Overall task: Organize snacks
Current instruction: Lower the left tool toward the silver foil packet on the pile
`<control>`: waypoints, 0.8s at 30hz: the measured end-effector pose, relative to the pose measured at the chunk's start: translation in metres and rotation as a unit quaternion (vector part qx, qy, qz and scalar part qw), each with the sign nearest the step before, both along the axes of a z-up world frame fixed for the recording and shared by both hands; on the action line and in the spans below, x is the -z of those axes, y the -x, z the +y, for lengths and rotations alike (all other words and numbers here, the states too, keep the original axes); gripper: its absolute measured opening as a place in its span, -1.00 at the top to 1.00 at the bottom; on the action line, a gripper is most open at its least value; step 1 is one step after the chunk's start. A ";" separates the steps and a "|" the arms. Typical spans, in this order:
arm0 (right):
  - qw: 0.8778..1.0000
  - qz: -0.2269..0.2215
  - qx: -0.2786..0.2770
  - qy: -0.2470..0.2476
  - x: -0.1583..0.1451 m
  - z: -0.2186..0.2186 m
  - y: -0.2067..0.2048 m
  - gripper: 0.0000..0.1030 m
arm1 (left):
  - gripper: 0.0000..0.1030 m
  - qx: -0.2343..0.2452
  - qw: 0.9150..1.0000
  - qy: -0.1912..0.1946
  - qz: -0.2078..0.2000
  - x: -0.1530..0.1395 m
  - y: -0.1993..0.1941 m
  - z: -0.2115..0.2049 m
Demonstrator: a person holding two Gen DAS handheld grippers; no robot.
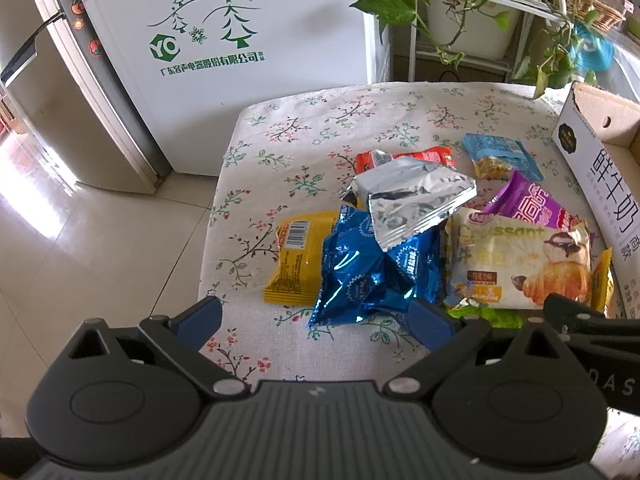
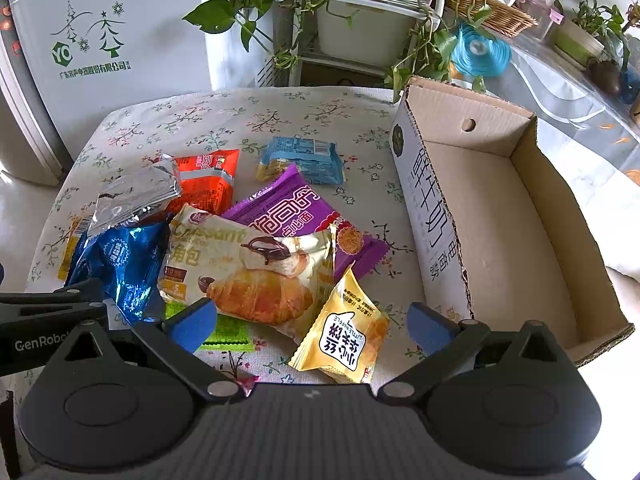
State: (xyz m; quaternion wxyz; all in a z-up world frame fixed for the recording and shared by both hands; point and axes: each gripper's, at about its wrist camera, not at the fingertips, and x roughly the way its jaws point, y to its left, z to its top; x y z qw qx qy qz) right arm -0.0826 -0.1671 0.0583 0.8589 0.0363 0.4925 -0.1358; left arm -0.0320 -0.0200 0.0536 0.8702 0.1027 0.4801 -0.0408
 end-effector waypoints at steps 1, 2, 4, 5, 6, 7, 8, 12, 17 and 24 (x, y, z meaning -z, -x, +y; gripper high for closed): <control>1.000 0.000 -0.001 0.000 0.000 0.000 0.000 -1.00 | -0.91 0.001 1.000 0.000 0.000 0.000 0.000 0.000; 1.000 -0.001 -0.002 0.000 0.000 0.000 0.000 -1.00 | -0.91 0.001 1.000 0.001 -0.001 0.000 0.001 0.000; 1.000 -0.004 -0.005 -0.001 0.000 0.000 0.002 -1.00 | -0.91 0.003 1.000 0.004 -0.001 0.000 0.001 0.000; 1.000 -0.005 -0.008 -0.001 0.000 0.000 0.002 -1.00 | -0.91 0.004 1.000 0.005 -0.001 0.000 0.001 0.001; 1.000 -0.007 -0.010 -0.002 0.000 0.000 0.002 -1.00 | -0.90 0.004 1.000 0.005 -0.002 0.001 0.002 0.001; 1.000 -0.008 -0.012 -0.004 0.000 -0.001 0.003 -1.00 | -0.90 0.005 1.000 0.007 -0.003 0.001 0.002 0.001; 1.000 -0.011 -0.015 -0.006 0.000 -0.001 0.003 -1.00 | -0.89 0.005 1.000 0.010 -0.004 0.001 0.002 0.002; 0.999 -0.020 -0.026 -0.027 0.000 -0.005 0.004 -1.00 | -0.87 0.010 1.000 0.022 -0.004 0.001 0.003 0.006; 0.998 -0.032 -0.043 -0.041 0.000 -0.004 0.007 -1.00 | -0.87 0.016 0.999 0.028 -0.003 0.002 0.004 0.009; 0.997 -0.036 -0.048 -0.051 0.000 -0.008 0.011 -1.00 | -0.87 0.016 0.999 0.035 -0.004 0.002 0.003 0.010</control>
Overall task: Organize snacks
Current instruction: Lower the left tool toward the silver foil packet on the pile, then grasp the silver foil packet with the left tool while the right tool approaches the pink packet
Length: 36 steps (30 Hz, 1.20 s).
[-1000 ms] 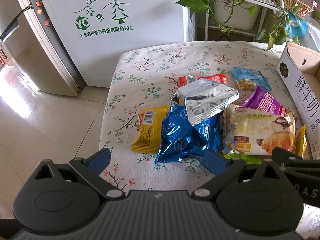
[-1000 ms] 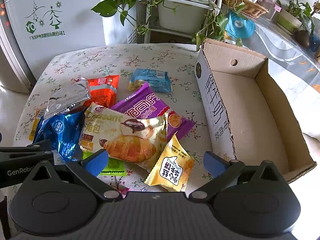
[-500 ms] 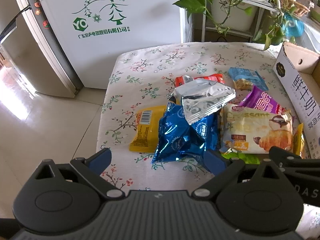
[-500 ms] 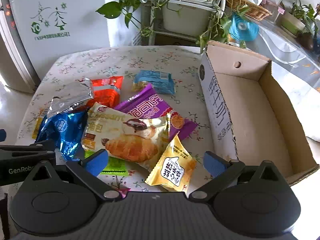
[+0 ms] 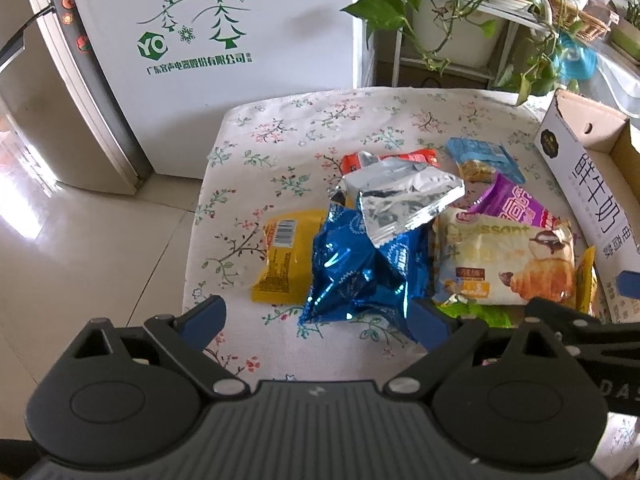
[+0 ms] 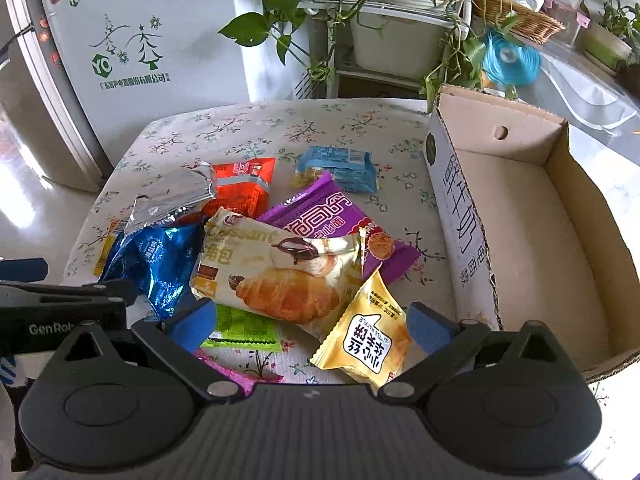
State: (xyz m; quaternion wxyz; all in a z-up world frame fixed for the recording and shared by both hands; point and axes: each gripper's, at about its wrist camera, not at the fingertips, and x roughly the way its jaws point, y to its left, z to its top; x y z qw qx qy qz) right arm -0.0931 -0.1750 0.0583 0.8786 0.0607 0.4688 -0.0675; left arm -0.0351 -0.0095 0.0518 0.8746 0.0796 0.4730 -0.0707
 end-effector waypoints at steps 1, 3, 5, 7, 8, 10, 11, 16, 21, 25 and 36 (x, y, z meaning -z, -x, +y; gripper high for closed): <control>1.000 -0.001 -0.001 -0.005 0.000 -0.002 0.001 -1.00 | -0.87 -0.001 1.000 0.001 0.000 0.000 -0.001 0.001; 1.000 -0.003 -0.001 -0.017 0.000 -0.005 0.002 -1.00 | -0.87 -0.001 1.000 0.007 0.001 0.000 -0.002 0.003; 1.000 -0.009 0.000 -0.030 -0.001 -0.009 0.005 -1.00 | -0.87 -0.002 1.000 0.015 0.000 -0.001 -0.004 0.007; 0.999 -0.025 -0.002 -0.046 -0.002 -0.015 0.010 -1.00 | -0.88 -0.001 1.000 0.024 -0.008 -0.003 -0.006 0.011; 0.998 -0.037 -0.001 -0.057 -0.002 -0.019 0.013 -1.00 | -0.88 0.000 0.999 0.031 -0.013 -0.004 -0.007 0.013; 0.996 -0.055 0.001 -0.073 -0.003 -0.025 0.018 -1.00 | -0.88 0.004 0.999 0.042 -0.017 -0.006 -0.010 0.019; 0.995 -0.061 0.001 -0.080 -0.003 -0.027 0.020 -1.00 | -0.88 0.007 0.999 0.047 -0.020 -0.007 -0.011 0.021; 0.992 -0.078 -0.027 -0.098 -0.006 -0.033 0.029 -1.00 | -0.87 0.051 0.997 0.047 -0.037 -0.015 -0.018 0.018; 0.989 -0.066 -0.065 -0.116 -0.006 -0.033 0.035 -1.00 | -0.88 0.074 0.994 0.070 -0.026 -0.018 -0.031 0.011; 0.989 -0.052 -0.088 -0.102 -0.002 -0.025 0.037 -1.00 | -0.88 0.048 0.993 0.108 0.000 -0.017 -0.053 0.008; 0.983 -0.025 -0.165 -0.077 0.011 0.000 0.040 -1.00 | -0.92 0.023 0.989 0.130 0.067 0.000 -0.100 -0.021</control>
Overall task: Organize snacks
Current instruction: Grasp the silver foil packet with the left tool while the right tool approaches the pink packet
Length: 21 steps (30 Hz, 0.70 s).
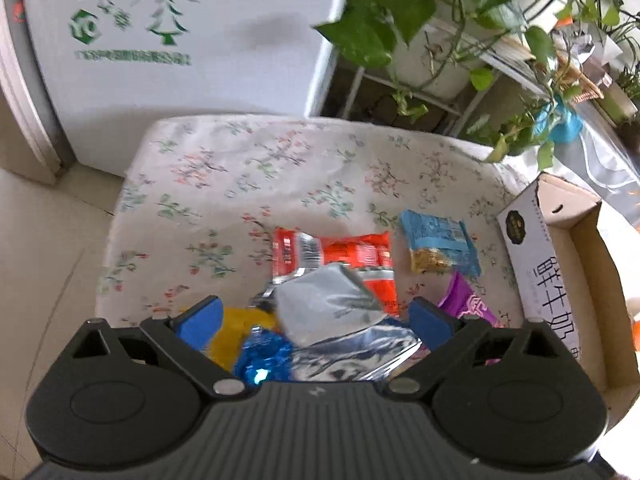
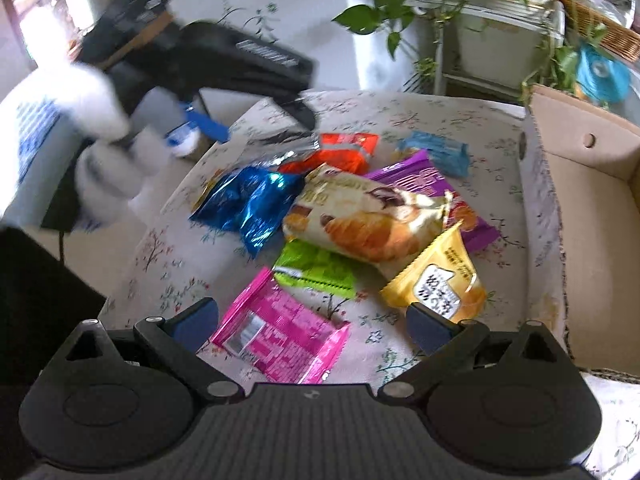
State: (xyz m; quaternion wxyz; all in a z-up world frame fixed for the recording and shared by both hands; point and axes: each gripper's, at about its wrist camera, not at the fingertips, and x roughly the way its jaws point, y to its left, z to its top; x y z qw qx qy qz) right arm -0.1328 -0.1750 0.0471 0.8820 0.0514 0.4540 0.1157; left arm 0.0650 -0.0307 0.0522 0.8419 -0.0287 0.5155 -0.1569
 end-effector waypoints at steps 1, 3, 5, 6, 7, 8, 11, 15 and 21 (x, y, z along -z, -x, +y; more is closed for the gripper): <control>1.000 0.002 -0.005 0.002 0.002 0.002 -0.002 -1.00 | -0.92 0.002 1.000 0.000 0.008 0.002 -0.003 -0.003; 1.000 0.006 -0.012 0.002 0.005 0.004 -0.003 -0.99 | -0.92 -0.008 1.000 -0.003 0.020 0.007 -0.007 -0.009; 1.000 0.009 -0.016 -0.002 0.009 0.006 -0.006 -0.97 | -0.92 -0.016 0.999 -0.013 0.029 0.013 -0.009 -0.013; 1.000 0.010 -0.017 -0.005 0.010 0.006 -0.007 -0.97 | -0.92 -0.018 0.999 -0.015 0.033 0.015 -0.010 -0.015; 1.000 0.010 -0.017 -0.007 0.012 0.008 -0.008 -0.97 | -0.92 -0.017 0.999 -0.013 0.038 0.017 -0.010 -0.016; 1.000 0.011 -0.017 -0.009 0.014 0.008 -0.009 -0.96 | -0.92 -0.015 0.999 -0.012 0.039 0.018 -0.010 -0.017; 0.999 0.014 -0.020 -0.020 0.019 0.010 -0.015 -0.87 | -0.90 -0.012 0.999 -0.027 0.032 0.019 -0.007 -0.015; 0.999 0.010 -0.026 -0.024 0.025 0.015 -0.019 -0.81 | -0.78 -0.003 1.000 -0.016 0.027 0.018 -0.002 -0.007; 0.999 0.015 -0.034 -0.016 0.033 0.022 -0.024 -0.70 | -0.48 0.001 0.999 0.006 0.034 0.020 0.009 0.010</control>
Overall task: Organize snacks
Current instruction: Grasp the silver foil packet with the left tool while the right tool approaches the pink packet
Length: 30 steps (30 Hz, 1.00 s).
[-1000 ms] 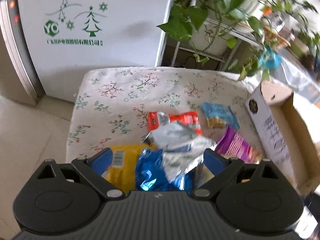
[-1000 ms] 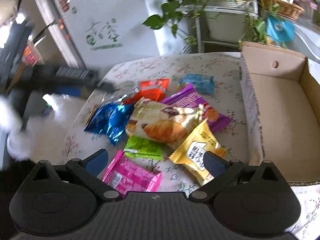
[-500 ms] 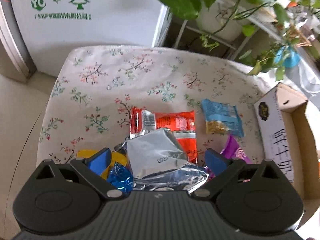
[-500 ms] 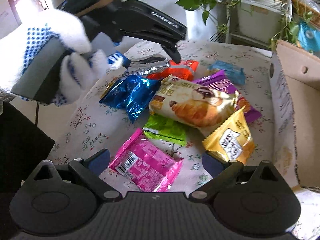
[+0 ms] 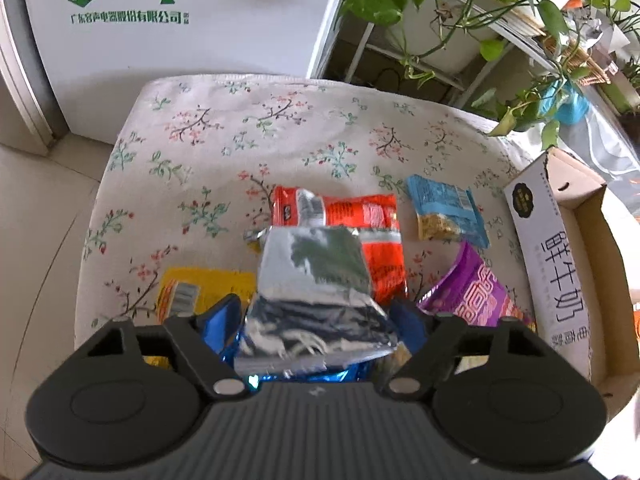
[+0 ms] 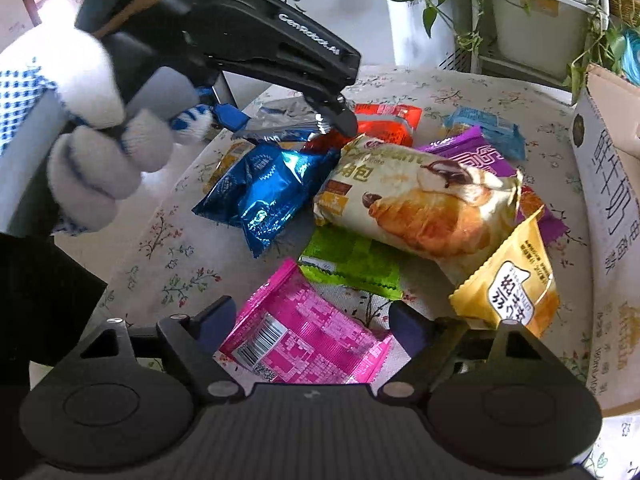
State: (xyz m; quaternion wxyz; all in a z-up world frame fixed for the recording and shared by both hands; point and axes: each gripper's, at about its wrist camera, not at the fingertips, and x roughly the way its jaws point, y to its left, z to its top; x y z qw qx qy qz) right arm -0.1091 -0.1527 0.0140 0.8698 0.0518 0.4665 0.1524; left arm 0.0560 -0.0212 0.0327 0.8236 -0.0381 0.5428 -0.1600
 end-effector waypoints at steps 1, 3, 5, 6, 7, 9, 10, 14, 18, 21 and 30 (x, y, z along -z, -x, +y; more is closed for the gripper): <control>1.000 0.003 -0.004 0.003 0.001 0.001 -0.001 -0.69 | -0.45 0.003 1.000 0.000 -0.001 0.000 0.002 0.002; 1.000 0.015 -0.012 0.006 0.004 0.003 0.000 -0.62 | -0.45 0.010 1.000 -0.005 -0.007 -0.001 0.005 0.004; 0.999 0.027 -0.025 -0.003 0.005 0.003 0.002 -0.61 | -0.45 0.013 1.000 -0.004 -0.007 -0.002 0.007 0.009; 0.999 0.028 -0.034 -0.002 0.004 0.005 0.004 -0.61 | -0.45 0.014 1.000 0.002 -0.004 -0.003 0.007 0.011; 0.999 0.032 -0.041 0.000 0.003 0.006 0.005 -0.61 | -0.47 0.014 1.000 0.010 0.000 -0.003 0.006 0.014; 0.998 0.036 -0.052 -0.005 0.001 0.007 0.008 -0.62 | -0.48 0.011 1.000 0.022 0.006 -0.003 0.006 0.020; 0.998 0.038 -0.057 -0.009 0.001 0.008 0.009 -0.67 | -0.50 0.008 1.000 0.023 0.008 -0.002 0.005 0.023; 0.998 0.030 -0.062 0.006 0.000 0.010 0.010 -0.76 | -0.53 -0.010 0.999 0.024 0.020 0.001 0.000 0.029; 0.997 0.014 -0.072 0.021 0.000 0.017 0.012 -0.86 | -0.60 -0.023 0.999 0.033 0.025 0.002 -0.002 0.032; 0.995 0.009 -0.088 0.039 0.002 0.026 0.013 -0.86 | -0.60 -0.019 0.999 0.020 0.021 0.004 -0.002 0.027; 0.992 0.005 -0.089 0.086 0.011 0.041 0.009 -0.86 | -0.79 -0.038 0.999 0.007 0.011 0.012 -0.007 0.025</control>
